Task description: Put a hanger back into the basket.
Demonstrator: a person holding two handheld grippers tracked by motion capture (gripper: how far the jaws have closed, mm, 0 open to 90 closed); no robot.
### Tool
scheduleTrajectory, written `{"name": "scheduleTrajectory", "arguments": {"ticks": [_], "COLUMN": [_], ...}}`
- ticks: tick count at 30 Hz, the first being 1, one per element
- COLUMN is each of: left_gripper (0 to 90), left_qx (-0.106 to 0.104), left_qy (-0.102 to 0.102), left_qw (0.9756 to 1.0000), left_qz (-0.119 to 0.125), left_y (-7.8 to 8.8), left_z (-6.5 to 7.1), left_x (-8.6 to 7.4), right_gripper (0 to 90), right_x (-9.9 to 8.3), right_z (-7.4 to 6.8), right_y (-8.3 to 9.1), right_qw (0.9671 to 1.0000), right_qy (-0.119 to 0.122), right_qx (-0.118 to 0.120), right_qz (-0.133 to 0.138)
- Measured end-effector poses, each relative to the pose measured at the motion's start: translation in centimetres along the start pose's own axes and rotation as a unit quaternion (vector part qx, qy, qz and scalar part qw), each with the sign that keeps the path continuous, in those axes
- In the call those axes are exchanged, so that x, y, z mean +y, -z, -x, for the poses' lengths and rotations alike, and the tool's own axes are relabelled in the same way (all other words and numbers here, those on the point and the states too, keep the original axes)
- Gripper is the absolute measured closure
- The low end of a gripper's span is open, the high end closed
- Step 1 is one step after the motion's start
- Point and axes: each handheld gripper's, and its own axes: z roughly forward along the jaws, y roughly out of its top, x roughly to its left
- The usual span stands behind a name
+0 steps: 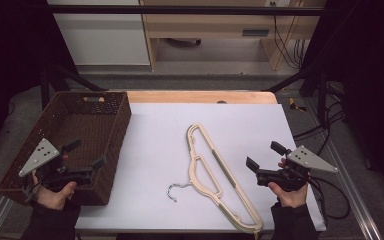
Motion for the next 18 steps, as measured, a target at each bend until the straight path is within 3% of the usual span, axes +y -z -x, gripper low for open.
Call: {"name": "scheduleTrajectory", "arguments": {"ticks": [8, 18], "left_gripper": [0.2, 0.2], "left_qx": [-0.001, 0.000], "left_qy": [0.000, -0.009], "left_qw": [1.0000, 1.0000], "left_qz": [0.002, -0.003], "left_y": [0.2, 0.1], "left_z": [-0.1, 0.1], "left_x": [0.0, 0.0], "right_gripper": [4.2, 8.7], "right_x": [0.1, 0.1], "right_z": [-0.3, -2.0], "right_y": [-0.2, -1.2], "right_qw": [0.9999, 0.9982], "right_qy": [0.006, 0.024], "right_qx": [0.007, 0.029], "right_qz": [-0.013, -0.047]}}
